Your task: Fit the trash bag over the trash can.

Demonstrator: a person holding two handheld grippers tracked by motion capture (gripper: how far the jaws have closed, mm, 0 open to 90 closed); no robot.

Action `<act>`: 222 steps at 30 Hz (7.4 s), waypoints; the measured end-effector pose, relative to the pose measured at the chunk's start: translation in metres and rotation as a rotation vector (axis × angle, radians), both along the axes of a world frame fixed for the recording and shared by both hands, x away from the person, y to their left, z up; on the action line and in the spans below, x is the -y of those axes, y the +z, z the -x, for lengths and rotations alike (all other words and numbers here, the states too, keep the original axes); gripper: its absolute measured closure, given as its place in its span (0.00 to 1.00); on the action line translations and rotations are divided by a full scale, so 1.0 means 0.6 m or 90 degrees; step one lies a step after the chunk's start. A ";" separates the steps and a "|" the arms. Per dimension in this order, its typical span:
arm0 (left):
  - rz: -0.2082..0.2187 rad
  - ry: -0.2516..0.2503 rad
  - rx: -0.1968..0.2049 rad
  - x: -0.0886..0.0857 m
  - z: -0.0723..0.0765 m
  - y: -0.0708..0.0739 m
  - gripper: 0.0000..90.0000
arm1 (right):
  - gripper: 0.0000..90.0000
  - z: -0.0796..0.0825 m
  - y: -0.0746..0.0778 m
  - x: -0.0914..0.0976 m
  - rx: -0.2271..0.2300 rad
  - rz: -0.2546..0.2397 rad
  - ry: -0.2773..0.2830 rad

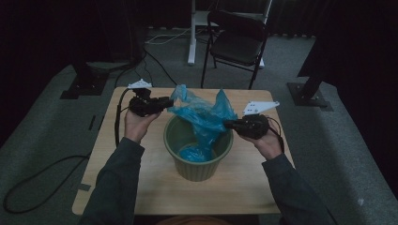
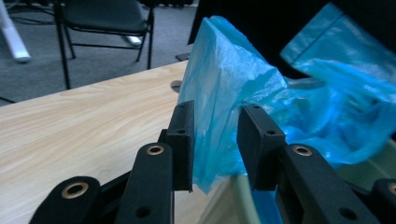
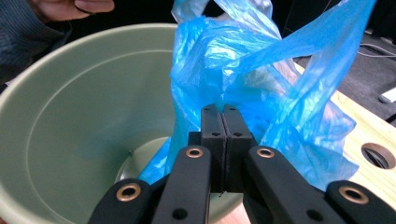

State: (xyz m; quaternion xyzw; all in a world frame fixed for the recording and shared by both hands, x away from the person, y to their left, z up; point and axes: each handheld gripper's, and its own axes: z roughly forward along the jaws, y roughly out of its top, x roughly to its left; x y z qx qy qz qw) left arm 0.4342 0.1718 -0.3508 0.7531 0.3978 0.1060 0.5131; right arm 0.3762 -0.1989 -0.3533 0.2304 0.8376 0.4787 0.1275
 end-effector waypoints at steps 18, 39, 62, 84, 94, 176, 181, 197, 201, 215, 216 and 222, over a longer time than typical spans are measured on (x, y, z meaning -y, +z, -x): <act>0.007 0.016 0.056 -0.016 0.022 0.012 0.58 | 0.99 -0.003 0.000 -0.017 -0.002 0.005 0.012; -0.086 -0.064 0.014 0.071 -0.013 -0.017 0.76 | 0.84 0.005 0.001 -0.010 -0.001 0.010 0.023; -0.092 -0.069 0.019 0.070 -0.008 -0.018 0.77 | 0.73 -0.045 0.067 0.002 0.029 -0.040 -0.075; -0.078 -0.061 0.008 0.051 -0.004 -0.030 0.77 | 1.00 0.001 0.023 0.019 -0.020 0.026 -0.035; -0.052 -0.062 0.004 0.027 0.005 -0.029 0.80 | 1.00 0.047 -0.010 0.068 -0.034 0.048 -0.031; 0.026 -0.075 -0.011 -0.032 0.050 -0.045 0.86 | 0.94 -0.052 -0.051 0.027 -0.086 0.075 -0.073; 0.039 -0.086 -0.013 -0.030 0.047 -0.039 0.80 | 0.83 -0.041 -0.029 0.041 -0.060 0.044 -0.094; 0.036 -0.107 -0.041 -0.017 0.043 -0.048 0.83 | 0.69 -0.021 -0.018 0.037 -0.070 0.004 -0.058; 0.040 -0.115 -0.039 -0.021 0.049 -0.047 0.88 | 0.76 -0.026 -0.023 0.039 -0.105 -0.016 -0.040; 0.063 -0.138 -0.047 -0.046 0.089 -0.051 0.94 | 0.99 0.002 -0.024 0.060 -0.128 -0.028 -0.031; 0.066 -0.138 -0.049 -0.048 0.092 -0.052 0.94 | 1.00 0.004 -0.026 0.061 -0.128 -0.025 -0.031; 0.063 -0.133 -0.050 -0.046 0.091 -0.051 0.94 | 0.75 0.003 -0.019 0.065 -0.098 -0.039 -0.058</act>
